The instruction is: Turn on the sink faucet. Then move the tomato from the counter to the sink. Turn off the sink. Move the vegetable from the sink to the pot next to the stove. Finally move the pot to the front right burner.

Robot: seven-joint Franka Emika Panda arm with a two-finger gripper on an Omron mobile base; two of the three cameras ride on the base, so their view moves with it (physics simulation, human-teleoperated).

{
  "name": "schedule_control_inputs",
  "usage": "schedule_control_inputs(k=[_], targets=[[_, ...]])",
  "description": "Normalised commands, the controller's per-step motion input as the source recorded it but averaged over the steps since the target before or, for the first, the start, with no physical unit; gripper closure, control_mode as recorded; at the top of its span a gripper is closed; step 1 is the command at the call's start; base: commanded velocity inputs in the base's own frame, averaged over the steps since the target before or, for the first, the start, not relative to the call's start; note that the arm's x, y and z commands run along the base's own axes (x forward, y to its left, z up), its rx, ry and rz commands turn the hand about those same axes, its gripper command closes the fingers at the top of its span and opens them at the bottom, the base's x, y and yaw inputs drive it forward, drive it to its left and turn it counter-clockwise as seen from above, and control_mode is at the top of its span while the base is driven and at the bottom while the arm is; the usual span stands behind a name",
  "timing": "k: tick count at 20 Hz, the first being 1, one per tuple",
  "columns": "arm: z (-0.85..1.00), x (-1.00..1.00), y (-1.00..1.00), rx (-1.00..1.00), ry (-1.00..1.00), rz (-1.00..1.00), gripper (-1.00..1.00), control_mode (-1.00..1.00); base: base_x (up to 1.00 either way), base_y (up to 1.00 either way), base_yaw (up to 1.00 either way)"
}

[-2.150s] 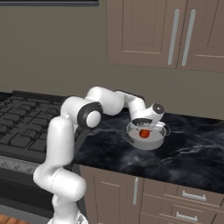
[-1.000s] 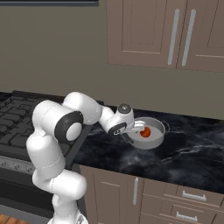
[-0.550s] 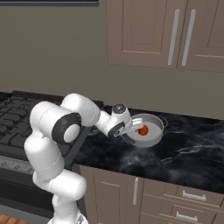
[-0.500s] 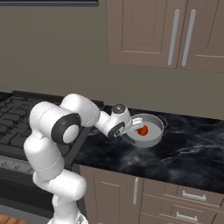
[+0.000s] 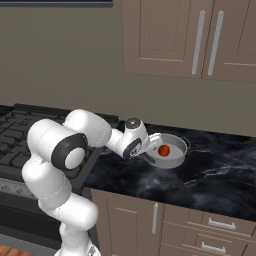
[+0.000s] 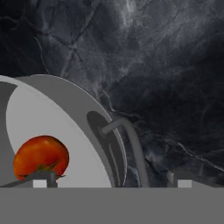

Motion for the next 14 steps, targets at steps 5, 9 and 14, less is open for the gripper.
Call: schedule_control_inputs(k=[5,9,14], targets=[[-0.04,0.12,0.21,0.00,0.11,0.00,-1.00,-1.00,0.00,0.00,0.00],[-0.09,0.19,0.03,0.00,0.04,-0.01,-1.00,-1.00,0.00,0.00,0.00],[-0.26,0.08,0.00,0.00,0.00,-0.01,-1.00,-1.00,0.00,0.00,0.00]])
